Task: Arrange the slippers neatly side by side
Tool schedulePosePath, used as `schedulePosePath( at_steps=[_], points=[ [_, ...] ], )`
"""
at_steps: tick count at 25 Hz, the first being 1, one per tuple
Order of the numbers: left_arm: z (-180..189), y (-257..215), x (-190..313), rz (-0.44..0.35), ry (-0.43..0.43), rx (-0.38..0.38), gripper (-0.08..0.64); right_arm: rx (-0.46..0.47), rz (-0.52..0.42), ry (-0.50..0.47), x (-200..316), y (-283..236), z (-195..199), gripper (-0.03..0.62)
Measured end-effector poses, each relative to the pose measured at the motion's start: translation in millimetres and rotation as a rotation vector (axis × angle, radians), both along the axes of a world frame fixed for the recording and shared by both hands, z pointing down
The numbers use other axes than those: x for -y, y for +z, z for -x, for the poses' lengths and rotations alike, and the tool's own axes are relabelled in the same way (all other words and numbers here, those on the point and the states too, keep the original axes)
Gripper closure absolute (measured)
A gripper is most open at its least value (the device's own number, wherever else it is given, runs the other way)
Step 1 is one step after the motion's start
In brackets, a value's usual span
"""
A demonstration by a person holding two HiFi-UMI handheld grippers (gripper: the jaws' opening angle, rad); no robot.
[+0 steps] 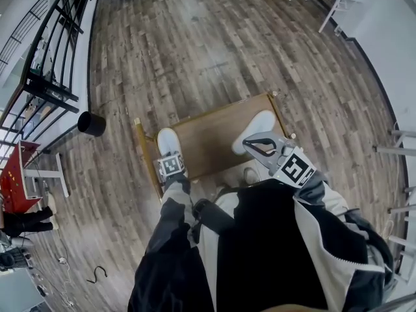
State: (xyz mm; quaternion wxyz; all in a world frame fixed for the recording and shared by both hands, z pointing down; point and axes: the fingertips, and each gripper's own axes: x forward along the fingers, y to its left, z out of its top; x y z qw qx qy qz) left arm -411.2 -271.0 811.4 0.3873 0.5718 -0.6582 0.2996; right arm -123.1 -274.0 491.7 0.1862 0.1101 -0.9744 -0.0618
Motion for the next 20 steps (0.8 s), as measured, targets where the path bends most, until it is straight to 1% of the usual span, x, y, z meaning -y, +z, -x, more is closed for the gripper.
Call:
schedulePosePath(
  at_steps=[1, 5, 7, 10, 14, 17, 20],
  points=[
    [-1, -2, 1, -0.003, 0.0, -0.002, 0.408, 0.002, 0.0, -0.003, 0, 0, 1, 0.588],
    [-9, -14, 7, -0.029, 0.021, -0.006, 0.399, 0.01, -0.003, -0.021, 0, -1, 5, 0.588],
    [-18, -30, 18, -0.079, 0.042, -0.003, 0.4, 0.02, -0.004, -0.033, 1, -1, 6, 0.588],
    [-38, -81, 44, -0.214, 0.093, 0.007, 0.396, 0.04, 0.013, -0.044, 5, -2, 12, 0.588],
    [-75, -176, 70, -0.453, 0.201, 0.034, 0.407, 0.059, 0.013, -0.074, 9, -5, 27, 0.588],
    [-99, -245, 73, -0.618, 0.271, 0.042, 0.443, 0.075, 0.019, -0.086, 14, -6, 37, 0.588],
    [-112, -308, 70, -0.755, 0.303, -0.006, 0.515, 0.088, 0.031, -0.083, 25, -10, 47, 0.588]
  ],
)
